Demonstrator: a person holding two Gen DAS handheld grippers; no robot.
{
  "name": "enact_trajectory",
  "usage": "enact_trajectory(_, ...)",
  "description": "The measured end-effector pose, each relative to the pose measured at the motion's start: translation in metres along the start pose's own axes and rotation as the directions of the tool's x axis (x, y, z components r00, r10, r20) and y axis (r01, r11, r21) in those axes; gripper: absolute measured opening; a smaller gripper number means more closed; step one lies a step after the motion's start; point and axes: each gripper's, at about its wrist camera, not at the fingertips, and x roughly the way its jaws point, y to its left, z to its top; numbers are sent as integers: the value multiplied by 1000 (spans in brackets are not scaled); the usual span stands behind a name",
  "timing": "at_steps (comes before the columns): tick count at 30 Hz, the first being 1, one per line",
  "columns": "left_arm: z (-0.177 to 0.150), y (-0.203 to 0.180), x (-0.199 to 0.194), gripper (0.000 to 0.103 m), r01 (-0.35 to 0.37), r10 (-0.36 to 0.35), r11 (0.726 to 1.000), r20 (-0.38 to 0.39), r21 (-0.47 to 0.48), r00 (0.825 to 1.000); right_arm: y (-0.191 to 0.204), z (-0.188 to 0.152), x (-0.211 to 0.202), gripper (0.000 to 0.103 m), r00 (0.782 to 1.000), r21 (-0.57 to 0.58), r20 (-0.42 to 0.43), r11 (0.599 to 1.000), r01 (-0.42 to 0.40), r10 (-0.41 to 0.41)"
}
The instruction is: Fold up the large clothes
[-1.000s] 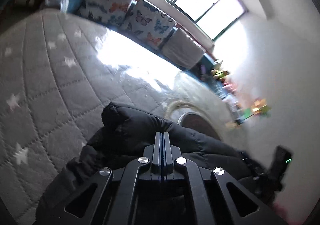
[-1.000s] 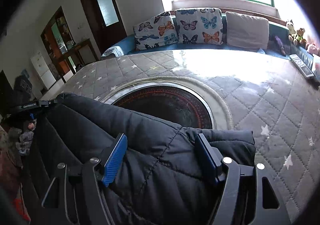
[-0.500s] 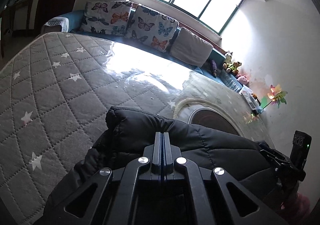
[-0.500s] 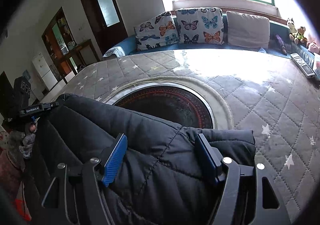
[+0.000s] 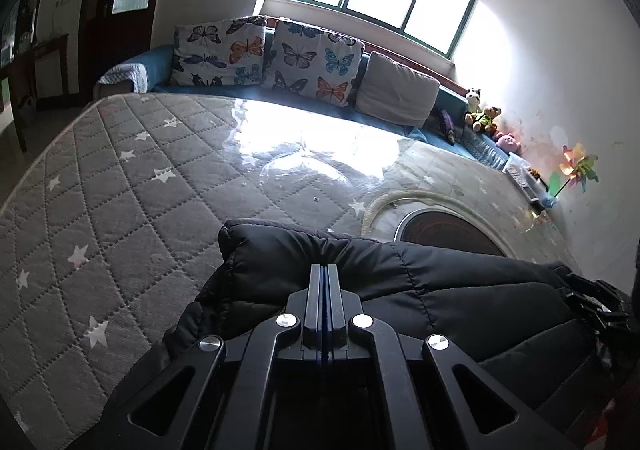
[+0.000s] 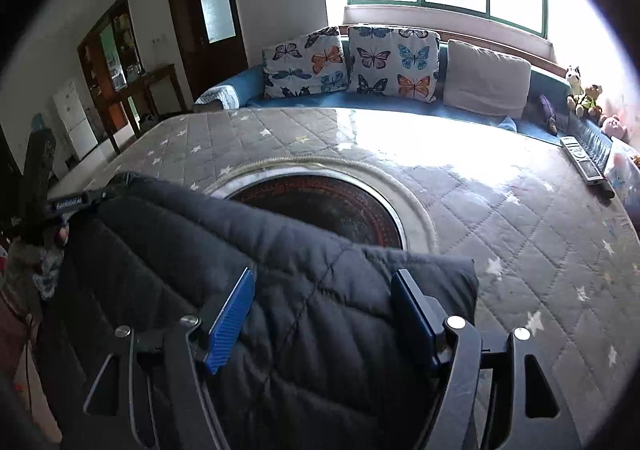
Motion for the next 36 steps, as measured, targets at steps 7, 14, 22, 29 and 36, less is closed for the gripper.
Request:
enact_trajectory(7,1,-5,-2,4,-28,28,999,3,22,1000,2,-3,11,78,1000,-30,-24,999,19,-20)
enact_trajectory(14,-2,-16,-40,5,-92,90,993,23,75,996,2,-3,-16,78,999,-22,-15,999,30,-31)
enact_trajectory(22,-12,-18,-100,7,-117,105,986,106,115,989,-7,0,-44,78,1000,16,27,1000,11,-11)
enact_trajectory(29,-45,-3,-81,7,-117,116,985,10,124,993,-16,-35,-16,78,998,59,-54,998,-20,24)
enact_trajectory(36,-41,-4,-98,8,-119,119,982,9,149,993,-37,-15,-35,78,997,109,-46,993,-54,59)
